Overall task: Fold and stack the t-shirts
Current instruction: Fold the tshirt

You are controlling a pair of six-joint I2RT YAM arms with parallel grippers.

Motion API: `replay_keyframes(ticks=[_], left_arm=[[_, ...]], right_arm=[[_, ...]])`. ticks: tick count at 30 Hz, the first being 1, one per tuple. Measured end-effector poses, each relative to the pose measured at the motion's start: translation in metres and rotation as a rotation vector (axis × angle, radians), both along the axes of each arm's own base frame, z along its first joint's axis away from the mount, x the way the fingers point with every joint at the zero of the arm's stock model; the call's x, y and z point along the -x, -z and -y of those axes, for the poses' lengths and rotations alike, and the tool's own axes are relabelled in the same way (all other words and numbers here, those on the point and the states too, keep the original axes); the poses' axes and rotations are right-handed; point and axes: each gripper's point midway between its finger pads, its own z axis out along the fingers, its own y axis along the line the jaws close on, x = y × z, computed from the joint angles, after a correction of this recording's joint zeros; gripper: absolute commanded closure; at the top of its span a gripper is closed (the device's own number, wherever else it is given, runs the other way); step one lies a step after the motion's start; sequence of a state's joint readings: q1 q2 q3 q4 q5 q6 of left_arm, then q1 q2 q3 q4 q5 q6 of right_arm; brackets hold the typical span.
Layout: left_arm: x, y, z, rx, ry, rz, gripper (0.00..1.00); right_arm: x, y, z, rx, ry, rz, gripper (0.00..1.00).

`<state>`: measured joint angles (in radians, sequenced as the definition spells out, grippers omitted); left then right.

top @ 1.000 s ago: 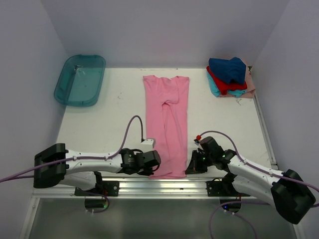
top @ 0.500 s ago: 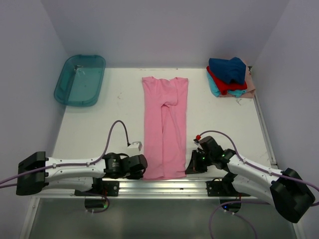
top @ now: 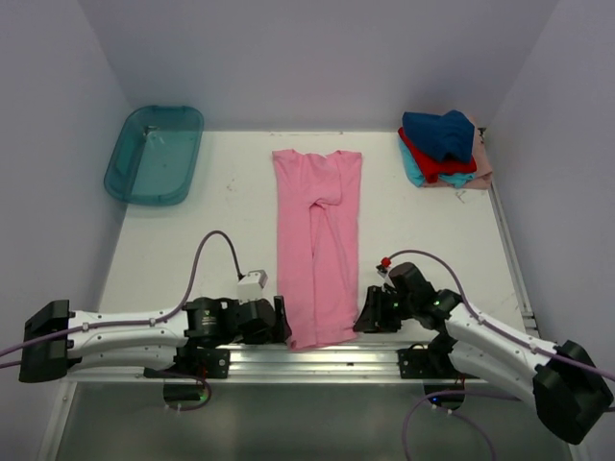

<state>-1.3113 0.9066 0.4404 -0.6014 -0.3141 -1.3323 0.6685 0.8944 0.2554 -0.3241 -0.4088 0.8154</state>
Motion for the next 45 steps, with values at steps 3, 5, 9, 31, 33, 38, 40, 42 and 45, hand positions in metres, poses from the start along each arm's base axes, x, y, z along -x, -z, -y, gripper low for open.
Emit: replay_keyframes(ticks=[3,5,9,31,33,38,40,42,45], left_arm=[[-0.001,-0.001,0.004,0.006,0.009,0.008,0.00],[0.000,0.001,0.006,0.003,0.015,-0.002,0.00],[0.003,0.002,0.011,0.034,0.022,-0.015,0.00],[0.001,0.009,0.044,0.282,0.010,-0.003,0.41],[0.002,0.011,0.045,0.290,0.009,-0.007,0.56],[0.005,0.022,0.040,0.279,0.012,-0.017,0.95],[0.005,0.024,0.037,0.276,0.010,-0.021,1.00],[0.005,0.023,0.037,0.282,0.012,-0.018,1.00],[0.005,0.017,0.037,0.302,0.014,-0.010,1.00]], right_arm=[[-0.001,-0.009,0.003,-0.014,0.007,0.046,0.49],[0.000,-0.015,0.005,-0.029,0.011,0.073,0.49],[0.004,-0.017,0.009,-0.032,0.016,0.075,0.53],[0.026,0.004,-0.018,-0.159,0.028,-0.085,0.70],[0.030,0.006,-0.022,-0.162,0.012,-0.092,0.88],[0.030,0.009,-0.027,-0.153,0.014,-0.082,1.00],[0.029,0.007,-0.027,-0.147,0.012,-0.065,1.00],[0.030,0.004,-0.025,-0.137,0.006,-0.053,1.00],[0.025,-0.009,-0.025,-0.138,0.003,-0.012,1.00]])
